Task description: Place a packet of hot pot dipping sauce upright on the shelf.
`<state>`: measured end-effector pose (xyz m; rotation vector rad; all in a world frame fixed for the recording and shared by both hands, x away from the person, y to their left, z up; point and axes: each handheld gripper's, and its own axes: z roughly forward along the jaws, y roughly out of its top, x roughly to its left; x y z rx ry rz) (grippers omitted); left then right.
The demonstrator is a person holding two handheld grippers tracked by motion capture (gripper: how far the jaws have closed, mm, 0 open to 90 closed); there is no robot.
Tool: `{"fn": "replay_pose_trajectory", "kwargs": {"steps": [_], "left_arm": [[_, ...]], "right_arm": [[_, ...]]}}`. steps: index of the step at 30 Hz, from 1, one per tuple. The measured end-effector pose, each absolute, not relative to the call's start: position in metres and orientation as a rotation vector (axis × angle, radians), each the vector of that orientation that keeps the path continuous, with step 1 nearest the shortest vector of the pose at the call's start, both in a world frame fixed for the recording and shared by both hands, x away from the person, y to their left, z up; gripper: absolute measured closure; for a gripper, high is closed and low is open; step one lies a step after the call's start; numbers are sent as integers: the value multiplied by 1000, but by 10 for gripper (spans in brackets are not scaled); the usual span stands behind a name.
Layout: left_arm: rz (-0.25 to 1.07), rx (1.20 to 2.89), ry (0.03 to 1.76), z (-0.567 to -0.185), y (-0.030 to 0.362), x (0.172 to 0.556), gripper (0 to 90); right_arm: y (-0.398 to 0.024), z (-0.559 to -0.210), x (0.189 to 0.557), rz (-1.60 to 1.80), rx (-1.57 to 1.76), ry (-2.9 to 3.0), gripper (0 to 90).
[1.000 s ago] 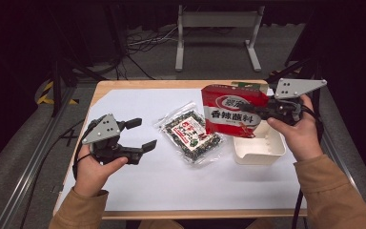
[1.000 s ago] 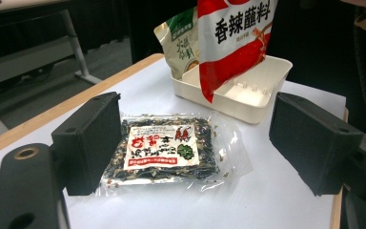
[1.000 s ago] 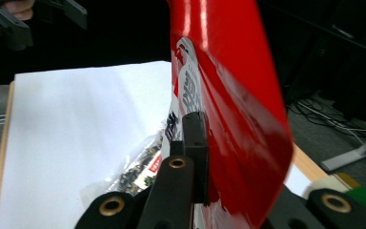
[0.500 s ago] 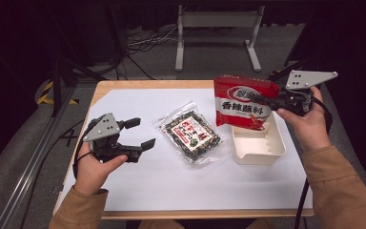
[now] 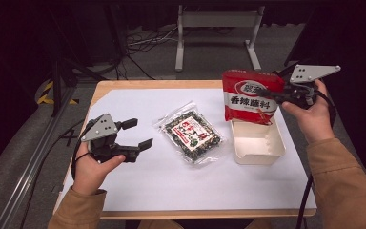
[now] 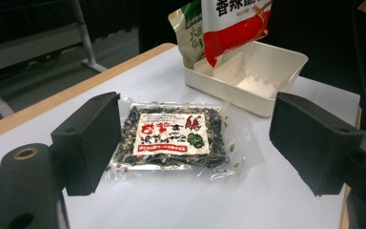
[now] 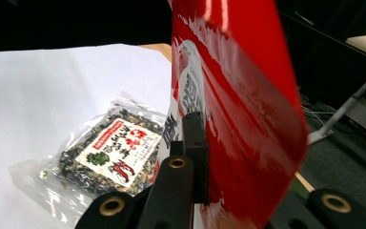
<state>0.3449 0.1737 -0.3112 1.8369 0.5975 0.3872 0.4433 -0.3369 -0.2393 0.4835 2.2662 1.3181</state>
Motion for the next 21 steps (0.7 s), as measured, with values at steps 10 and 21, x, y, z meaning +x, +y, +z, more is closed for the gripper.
{"fn": "replay_pose_trajectory", "kwargs": {"steps": [10, 21], "left_arm": [[396, 1833, 621, -313, 180, 341, 189], [392, 1839, 636, -316, 182, 341, 189]], "right_arm": [[-357, -250, 459, 1276, 568, 2258, 895], [-365, -263, 476, 1281, 562, 2275, 895]]}}
